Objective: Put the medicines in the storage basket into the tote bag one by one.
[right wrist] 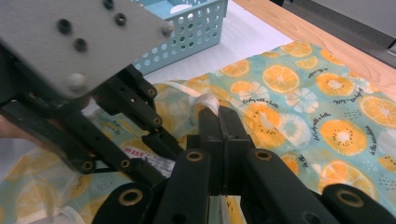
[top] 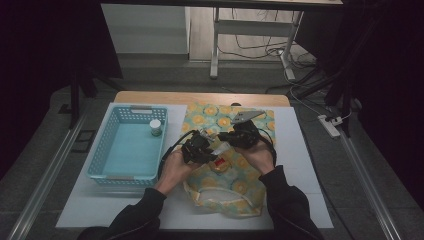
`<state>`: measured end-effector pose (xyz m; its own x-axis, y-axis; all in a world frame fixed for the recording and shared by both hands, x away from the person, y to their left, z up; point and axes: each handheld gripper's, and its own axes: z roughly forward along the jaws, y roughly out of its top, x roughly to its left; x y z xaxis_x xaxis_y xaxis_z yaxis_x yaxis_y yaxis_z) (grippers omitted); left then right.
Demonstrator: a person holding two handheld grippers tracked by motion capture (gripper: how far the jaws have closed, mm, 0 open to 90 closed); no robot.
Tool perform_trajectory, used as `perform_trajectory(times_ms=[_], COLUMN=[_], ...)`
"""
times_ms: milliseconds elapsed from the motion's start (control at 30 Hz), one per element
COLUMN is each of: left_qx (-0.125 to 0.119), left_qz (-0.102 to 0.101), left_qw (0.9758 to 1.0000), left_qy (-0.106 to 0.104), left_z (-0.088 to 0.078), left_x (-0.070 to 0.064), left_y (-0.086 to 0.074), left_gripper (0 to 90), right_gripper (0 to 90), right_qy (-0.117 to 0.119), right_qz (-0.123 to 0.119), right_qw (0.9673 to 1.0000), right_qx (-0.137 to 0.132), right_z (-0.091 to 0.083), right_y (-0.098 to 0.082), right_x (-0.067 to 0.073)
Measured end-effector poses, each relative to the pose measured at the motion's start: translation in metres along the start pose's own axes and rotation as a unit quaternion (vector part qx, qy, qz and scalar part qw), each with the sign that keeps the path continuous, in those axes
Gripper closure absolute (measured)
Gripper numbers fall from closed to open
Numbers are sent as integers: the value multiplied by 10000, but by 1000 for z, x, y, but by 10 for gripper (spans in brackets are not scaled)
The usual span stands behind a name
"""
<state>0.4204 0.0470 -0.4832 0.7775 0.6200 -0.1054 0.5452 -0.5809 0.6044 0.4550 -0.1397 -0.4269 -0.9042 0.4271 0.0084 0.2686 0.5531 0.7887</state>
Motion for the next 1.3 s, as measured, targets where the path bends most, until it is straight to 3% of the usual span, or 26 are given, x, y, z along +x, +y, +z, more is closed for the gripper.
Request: perform_trajectory(times_ms=[267, 733, 900, 1033, 1300], left_qx=[-64, 111, 159, 84, 24], left_qz=[-158, -227, -315, -363, -222], left_qw=[9997, 9993, 9988, 9990, 9993], left_qy=[147, 276, 336, 263, 286], left_z=[5, 17, 18, 15, 6], left_x=[9, 19, 19, 18, 12], left_y=[-3, -8, -9, -8, -6], left_gripper=[732, 727, 713, 673, 596], right_gripper=[900, 900, 900, 900, 900], right_qy=[-24, -30, -32, -44, -67], right_qz=[-24, -49, -58, -60, -42], right_qw=[10000, 10000, 9999, 10000, 10000], right_qx=[20, 68, 81, 54, 4], right_z=[2, 7, 8, 7, 4], right_y=[-1, -3, -3, -3, -2], right_x=[0, 1, 2, 2, 1])
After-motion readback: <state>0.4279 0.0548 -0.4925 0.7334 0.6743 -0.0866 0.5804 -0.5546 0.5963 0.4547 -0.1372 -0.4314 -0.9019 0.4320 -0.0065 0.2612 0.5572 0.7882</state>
